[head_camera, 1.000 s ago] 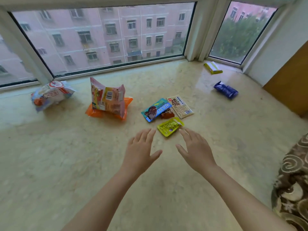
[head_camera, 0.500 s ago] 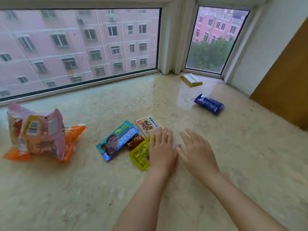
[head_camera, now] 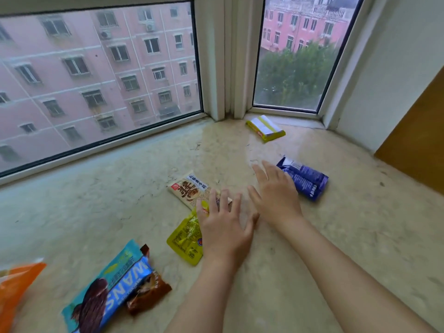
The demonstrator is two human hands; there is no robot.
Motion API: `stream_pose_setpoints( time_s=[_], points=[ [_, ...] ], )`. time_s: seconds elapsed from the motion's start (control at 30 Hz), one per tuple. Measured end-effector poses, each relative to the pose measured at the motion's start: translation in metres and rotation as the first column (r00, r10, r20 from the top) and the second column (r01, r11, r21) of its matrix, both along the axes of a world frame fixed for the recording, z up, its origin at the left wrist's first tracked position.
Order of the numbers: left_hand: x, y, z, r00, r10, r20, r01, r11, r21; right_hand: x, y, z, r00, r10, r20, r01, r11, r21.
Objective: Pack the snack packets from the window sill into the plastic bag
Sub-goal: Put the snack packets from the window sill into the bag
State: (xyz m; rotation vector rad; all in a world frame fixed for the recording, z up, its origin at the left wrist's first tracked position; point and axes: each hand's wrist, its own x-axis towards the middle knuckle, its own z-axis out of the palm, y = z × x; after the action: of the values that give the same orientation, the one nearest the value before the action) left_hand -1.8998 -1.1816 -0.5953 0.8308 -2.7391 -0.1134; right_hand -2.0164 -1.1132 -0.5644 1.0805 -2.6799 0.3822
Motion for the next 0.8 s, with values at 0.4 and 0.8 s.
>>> stream_pose_setpoints(
  time_s=[0.4,0.8],
  points=[
    [-0.049,-0.028,0.004,0.991,-0.137,0.009,0.137,0.991,0.012,-0.113,-0.064,0.005,0.997,-0.066,0.041,0.059,0.984,0.170],
    [-0.080,-0.046,0.003,0.985,-0.173,-0.011,0.173,0.984,0.031,-0.148,-0.086,-0.005,0.974,-0.202,0.104,0.177,0.962,0.209]
  ],
)
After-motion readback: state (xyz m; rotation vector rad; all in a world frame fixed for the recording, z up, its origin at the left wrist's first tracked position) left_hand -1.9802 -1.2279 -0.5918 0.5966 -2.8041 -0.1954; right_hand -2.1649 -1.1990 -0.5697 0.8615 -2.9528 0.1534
